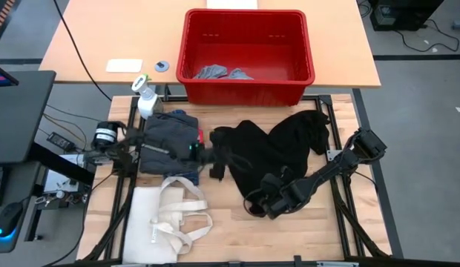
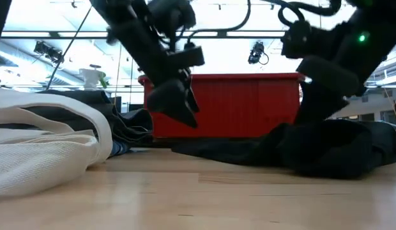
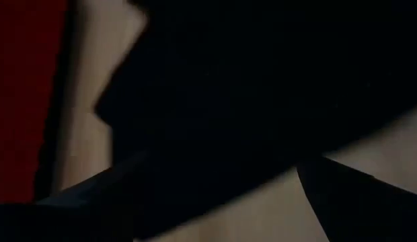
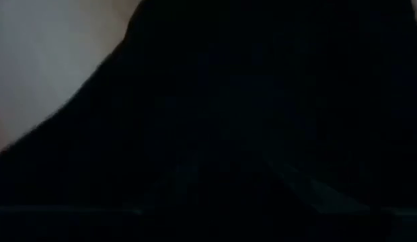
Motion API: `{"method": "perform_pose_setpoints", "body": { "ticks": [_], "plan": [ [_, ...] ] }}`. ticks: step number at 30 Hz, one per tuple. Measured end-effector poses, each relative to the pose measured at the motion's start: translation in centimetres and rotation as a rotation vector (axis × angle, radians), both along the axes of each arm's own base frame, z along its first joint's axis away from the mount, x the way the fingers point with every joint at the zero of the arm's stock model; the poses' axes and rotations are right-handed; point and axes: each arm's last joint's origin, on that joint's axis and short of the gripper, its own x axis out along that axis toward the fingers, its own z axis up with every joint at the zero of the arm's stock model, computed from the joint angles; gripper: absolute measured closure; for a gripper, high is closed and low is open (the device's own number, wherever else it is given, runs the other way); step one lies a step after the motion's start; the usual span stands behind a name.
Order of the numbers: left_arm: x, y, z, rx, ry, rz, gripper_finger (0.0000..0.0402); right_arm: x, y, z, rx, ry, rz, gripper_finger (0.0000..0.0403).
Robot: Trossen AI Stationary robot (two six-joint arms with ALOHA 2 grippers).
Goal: Fold Laundry from Bin
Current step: Fold the black shirt
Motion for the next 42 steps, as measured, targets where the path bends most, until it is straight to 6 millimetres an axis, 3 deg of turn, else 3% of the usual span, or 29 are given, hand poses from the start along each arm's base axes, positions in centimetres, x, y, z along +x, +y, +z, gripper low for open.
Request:
{"method": "perform_pose_setpoints", "body": {
  "ticks": [3,8,11,14,20,25,29,34,38,42],
  "plan": [
    [0.0,4.0,-0.3,-0.055,-0.062,0.029,0.0034,-0.2,-0.1,-1.0,0.033,-0.054,-0.017,0.0252],
    [-1.1,9.8,-3.8,-0.222,-0.031,0.161,0.0034,-0.2,0.0,-1.8,0.092,-0.107,-0.01,0.0252],
    [-1.3,11.5,-5.4,-0.307,-0.004,0.179,0.0034,-0.3,0.4,-1.8,0.114,-0.092,0.01,0.0252],
    [-1.3,11.6,-6.2,-0.413,0.011,0.148,0.0034,-0.8,1.4,-1.8,0.163,-0.065,0.046,0.0252],
    [-1.7,7.9,-5.5,-0.659,0.105,-0.066,0.0034,-1.7,2.8,-2.0,0.298,0.004,0.077,0.0252],
    [-3.0,2.6,-3.6,-0.823,0.248,-0.227,0.0034,-2.7,4.2,-1.8,0.451,0.124,0.16,0.0252],
    [-3.2,-1.9,-1.4,-0.877,0.238,-0.39,0.0034,-3.9,5.7,-1.8,0.616,0.252,0.206,0.0252],
    [-3.6,-6.8,-0.8,-0.889,0.255,-0.507,0.0034,-5.2,7.7,-0.9,0.82,0.433,0.176,0.0252],
    [-3.7,-9.3,-0.6,-0.797,0.215,-0.53,0.0034,-5.4,8.7,2.2,0.709,0.428,0.136,0.0252],
    [-3.2,-10.8,-0.1,-0.614,0.074,-0.497,0.0034,-5.6,7.6,5.2,0.371,0.359,0.01,0.0252]
  ]
}}
